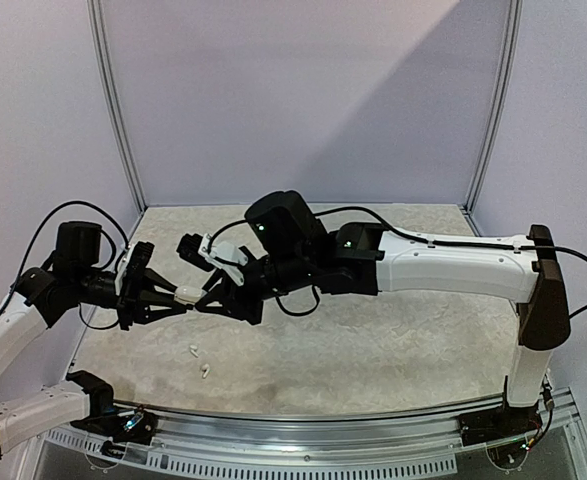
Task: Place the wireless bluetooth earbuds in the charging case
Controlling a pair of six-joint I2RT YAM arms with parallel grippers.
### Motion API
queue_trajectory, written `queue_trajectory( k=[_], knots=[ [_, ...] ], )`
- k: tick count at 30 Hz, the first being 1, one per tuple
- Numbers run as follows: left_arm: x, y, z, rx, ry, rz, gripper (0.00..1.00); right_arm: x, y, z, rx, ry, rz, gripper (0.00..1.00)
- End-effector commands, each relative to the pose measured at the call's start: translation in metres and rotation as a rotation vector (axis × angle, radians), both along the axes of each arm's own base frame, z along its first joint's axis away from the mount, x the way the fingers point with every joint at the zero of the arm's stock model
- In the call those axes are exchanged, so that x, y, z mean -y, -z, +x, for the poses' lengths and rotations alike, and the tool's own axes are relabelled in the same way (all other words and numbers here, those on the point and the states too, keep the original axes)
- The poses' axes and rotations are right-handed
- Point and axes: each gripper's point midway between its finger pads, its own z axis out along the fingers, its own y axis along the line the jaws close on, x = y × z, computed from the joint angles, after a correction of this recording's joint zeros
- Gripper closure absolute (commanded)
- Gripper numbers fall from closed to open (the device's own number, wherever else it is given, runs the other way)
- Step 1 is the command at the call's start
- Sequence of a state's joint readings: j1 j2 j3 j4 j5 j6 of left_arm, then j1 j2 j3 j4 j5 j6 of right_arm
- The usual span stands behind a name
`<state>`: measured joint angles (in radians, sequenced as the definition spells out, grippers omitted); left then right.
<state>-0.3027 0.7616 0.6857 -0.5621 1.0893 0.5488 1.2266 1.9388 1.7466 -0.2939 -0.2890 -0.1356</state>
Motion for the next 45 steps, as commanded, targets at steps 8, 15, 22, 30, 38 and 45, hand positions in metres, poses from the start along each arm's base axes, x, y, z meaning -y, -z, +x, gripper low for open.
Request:
queue_trajectory(
  k=[8, 15, 22, 30, 38, 45],
  knots=[
    [-0.003, 0.004, -0.011, 0.121, 0.052, 0.033, 1.0, -0.001, -0.022, 0.028, 0.068, 0.154, 0.068, 0.45],
    [-0.009, 0.015, -0.02, 0.224, 0.091, 0.093, 1.0, 0.001, -0.017, 0.042, 0.064, 0.202, 0.057, 0.46],
    [-0.011, 0.018, -0.025, 0.244, 0.106, 0.108, 1.0, 0.001, -0.014, 0.045, 0.048, 0.209, 0.057, 0.47],
    [-0.008, 0.015, -0.025, 0.194, 0.091, 0.069, 1.0, 0.003, 0.007, 0.054, 0.007, 0.238, 0.008, 0.48],
    [-0.003, 0.015, 0.01, -0.022, -0.1, -0.028, 1.0, 0.003, 0.002, 0.056, -0.035, 0.234, 0.021, 0.38],
    [-0.004, 0.023, 0.02, -0.097, -0.159, -0.028, 1.0, 0.001, -0.016, 0.055, -0.036, 0.227, 0.063, 0.26]
  ],
)
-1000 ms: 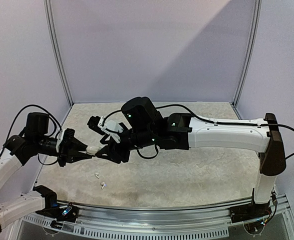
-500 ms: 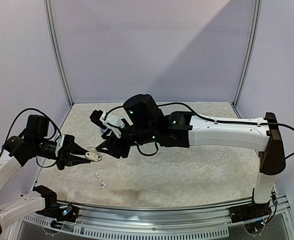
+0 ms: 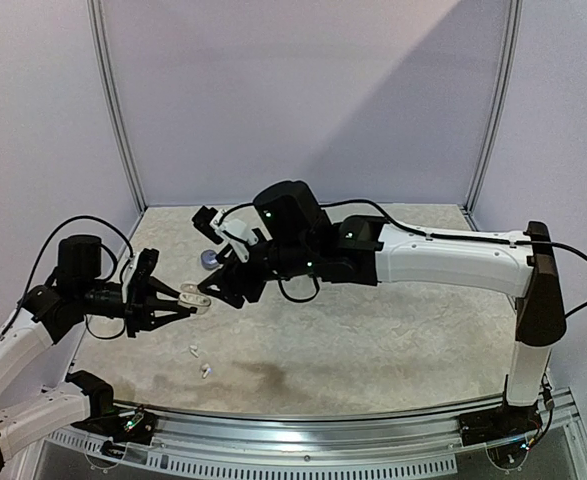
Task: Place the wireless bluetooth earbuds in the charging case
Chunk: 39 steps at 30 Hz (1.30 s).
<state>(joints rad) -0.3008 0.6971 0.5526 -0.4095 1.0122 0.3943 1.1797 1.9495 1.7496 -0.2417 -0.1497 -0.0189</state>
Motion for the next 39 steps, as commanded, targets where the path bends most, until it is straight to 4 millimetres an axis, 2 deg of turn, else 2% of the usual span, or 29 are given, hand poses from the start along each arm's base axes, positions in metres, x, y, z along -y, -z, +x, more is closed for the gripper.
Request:
queue_trajectory(
  k=[1, 5, 8, 10, 12, 13, 16, 17, 19, 20, 21, 23, 25, 31, 37, 39],
  knots=[
    [0.0, -0.001, 0.011, -0.052, -0.057, -0.023, 1.0, -0.003, -0.015, 0.004, 0.002, 0.01, 0.039, 0.26],
    [-0.003, 0.0, 0.027, -0.095, -0.142, -0.028, 1.0, 0.003, -0.025, 0.014, -0.015, 0.076, 0.062, 0.24],
    [-0.012, -0.001, 0.055, -0.125, -0.298, -0.029, 1.0, 0.017, -0.025, 0.045, -0.077, 0.252, 0.079, 0.23],
    [-0.024, 0.001, 0.075, -0.141, -0.441, -0.021, 1.0, 0.029, -0.013, 0.067, -0.158, 0.403, 0.09, 0.27],
    [-0.038, 0.004, 0.092, -0.154, -0.573, -0.012, 1.0, 0.032, 0.006, 0.076, -0.258, 0.504, 0.099, 0.33],
    [-0.044, 0.006, 0.096, -0.16, -0.618, -0.006, 1.0, 0.027, 0.024, 0.075, -0.299, 0.51, 0.078, 0.36],
    [-0.057, 0.01, 0.105, -0.165, -0.718, 0.01, 1.0, 0.011, 0.059, 0.066, -0.359, 0.515, 0.002, 0.37],
    [-0.062, 0.012, 0.108, -0.164, -0.75, 0.017, 1.0, 0.002, 0.079, 0.061, -0.353, 0.508, -0.049, 0.37],
    [-0.069, 0.015, 0.111, -0.162, -0.8, 0.033, 1.0, -0.018, 0.09, 0.049, -0.291, 0.455, -0.113, 0.36],
    [-0.072, 0.017, 0.113, -0.158, -0.82, 0.041, 1.0, -0.028, 0.109, 0.041, -0.273, 0.429, -0.16, 0.35],
    [-0.075, 0.018, 0.114, -0.156, -0.837, 0.05, 1.0, -0.037, 0.114, 0.033, -0.244, 0.392, -0.185, 0.35],
    [-0.076, 0.021, 0.114, -0.155, -0.845, 0.057, 1.0, -0.053, 0.144, 0.017, -0.232, 0.329, -0.243, 0.34],
    [-0.076, 0.021, 0.114, -0.15, -0.837, 0.056, 1.0, -0.065, 0.161, 0.006, -0.237, 0.276, -0.26, 0.34],
    [-0.074, 0.022, 0.113, -0.139, -0.821, 0.051, 1.0, -0.068, 0.197, 0.0, -0.187, 0.219, -0.337, 0.33],
    [-0.073, 0.024, 0.112, -0.137, -0.812, 0.054, 1.0, -0.071, 0.244, -0.026, -0.184, 0.12, -0.432, 0.35],
    [-0.073, 0.025, 0.112, -0.137, -0.812, 0.054, 1.0, -0.071, 0.252, -0.031, -0.179, 0.106, -0.45, 0.37]
  ],
)
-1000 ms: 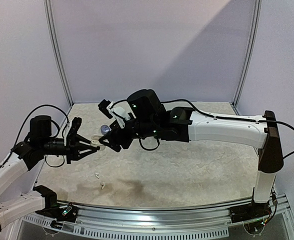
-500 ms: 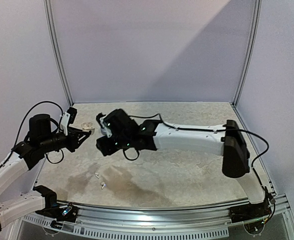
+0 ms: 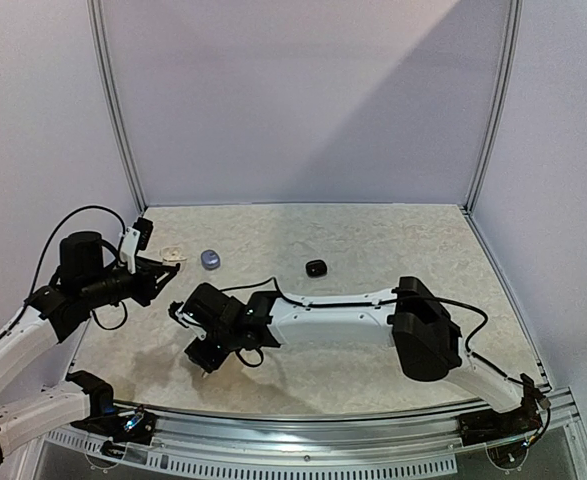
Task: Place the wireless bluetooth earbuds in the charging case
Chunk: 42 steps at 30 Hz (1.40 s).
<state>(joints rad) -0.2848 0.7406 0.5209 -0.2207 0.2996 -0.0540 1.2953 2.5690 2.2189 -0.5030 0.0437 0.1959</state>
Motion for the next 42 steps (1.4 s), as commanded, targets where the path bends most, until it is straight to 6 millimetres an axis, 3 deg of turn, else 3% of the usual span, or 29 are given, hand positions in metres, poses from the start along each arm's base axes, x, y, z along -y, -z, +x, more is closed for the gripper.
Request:
queue_trajectory(
  k=[1, 10, 21, 30, 35, 42],
  knots=[
    [-0.002, -0.001, 0.002, 0.027, -0.006, 0.0, 1.0, 0.002, 0.033, -0.016, -0.009, -0.076, -0.074, 0.39],
    [-0.002, 0.001, 0.002, 0.026, -0.005, 0.005, 1.0, 0.014, 0.044, -0.026, -0.028, -0.086, -0.139, 0.5],
    [-0.002, 0.003, 0.001, 0.024, -0.002, 0.007, 1.0, 0.036, 0.043, -0.032, -0.018, -0.103, -0.224, 0.51],
    [-0.002, 0.004, 0.001, 0.021, -0.002, 0.01, 1.0, 0.071, 0.065, -0.027, 0.032, -0.12, -0.392, 0.53],
    [-0.002, 0.004, 0.001, 0.021, 0.0, 0.011, 1.0, 0.092, 0.071, -0.026, 0.052, -0.118, -0.46, 0.6],
    [-0.002, 0.005, 0.002, 0.021, 0.001, 0.012, 1.0, 0.106, 0.069, -0.033, 0.036, -0.131, -0.474, 0.7]
  ],
)
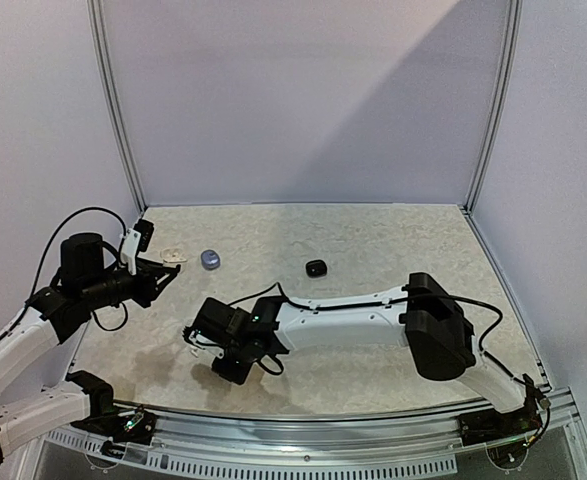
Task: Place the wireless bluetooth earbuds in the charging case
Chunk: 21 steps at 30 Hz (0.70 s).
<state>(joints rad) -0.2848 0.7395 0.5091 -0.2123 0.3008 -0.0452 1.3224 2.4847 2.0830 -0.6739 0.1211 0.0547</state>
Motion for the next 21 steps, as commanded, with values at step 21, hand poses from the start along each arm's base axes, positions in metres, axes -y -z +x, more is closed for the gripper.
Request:
queue_trajectory(
  k=[21],
  knots=[
    [-0.001, 0.002, 0.002, 0.019, 0.0, 0.002, 1.0, 0.014, 0.045, -0.023, -0.109, -0.059, -0.073, 0.75]
  ],
)
